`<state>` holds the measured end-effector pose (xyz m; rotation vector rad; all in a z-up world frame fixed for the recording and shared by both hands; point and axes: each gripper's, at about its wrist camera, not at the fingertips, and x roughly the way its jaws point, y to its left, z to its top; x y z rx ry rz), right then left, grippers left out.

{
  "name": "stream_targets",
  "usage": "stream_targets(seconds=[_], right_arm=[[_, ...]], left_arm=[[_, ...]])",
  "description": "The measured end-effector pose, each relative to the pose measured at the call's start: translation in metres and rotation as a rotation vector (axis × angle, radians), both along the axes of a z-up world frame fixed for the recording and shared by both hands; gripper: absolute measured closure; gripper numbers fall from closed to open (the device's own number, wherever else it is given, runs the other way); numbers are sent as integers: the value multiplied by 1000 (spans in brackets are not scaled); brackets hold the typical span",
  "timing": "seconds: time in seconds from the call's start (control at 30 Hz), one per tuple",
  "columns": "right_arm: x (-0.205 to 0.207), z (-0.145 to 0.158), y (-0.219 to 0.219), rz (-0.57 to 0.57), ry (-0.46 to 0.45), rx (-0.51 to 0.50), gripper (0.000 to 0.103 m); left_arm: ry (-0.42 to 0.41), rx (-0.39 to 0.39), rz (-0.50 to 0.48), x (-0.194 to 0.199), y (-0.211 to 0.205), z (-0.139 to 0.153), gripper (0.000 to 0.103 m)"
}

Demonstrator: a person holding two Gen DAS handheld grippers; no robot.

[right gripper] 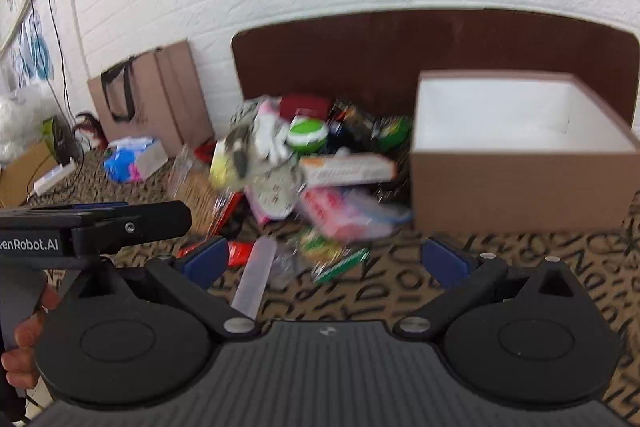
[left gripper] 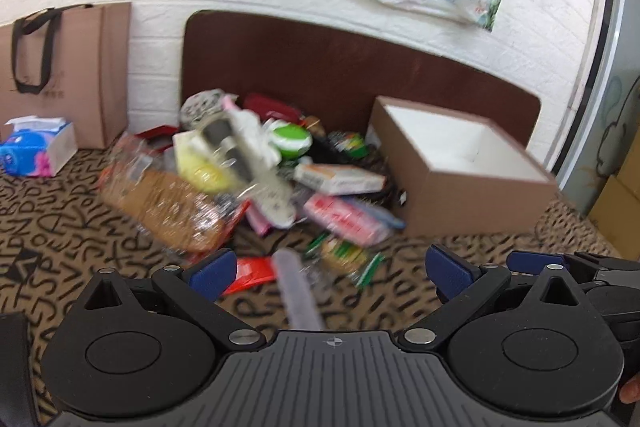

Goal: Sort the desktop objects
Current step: 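Move the right gripper to the clear plastic case while the left approaches the red tube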

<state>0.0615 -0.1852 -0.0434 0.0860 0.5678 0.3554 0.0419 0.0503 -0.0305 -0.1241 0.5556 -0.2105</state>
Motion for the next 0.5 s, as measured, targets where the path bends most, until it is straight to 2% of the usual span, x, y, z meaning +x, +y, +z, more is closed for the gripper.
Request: stream_targets(seconds=[0.1,0.27,0.5], right_arm=[[-4,-27,26,-2,53,-11,0],[2,-64,62,3,158,-10,1],[18,-82,97,26,150,-130,10]], left_arm=[[20,50,-22,1,19,-24,0],[47,138,-56,24,41,-48,4],[139,78,-66,76,72,-73,18]])
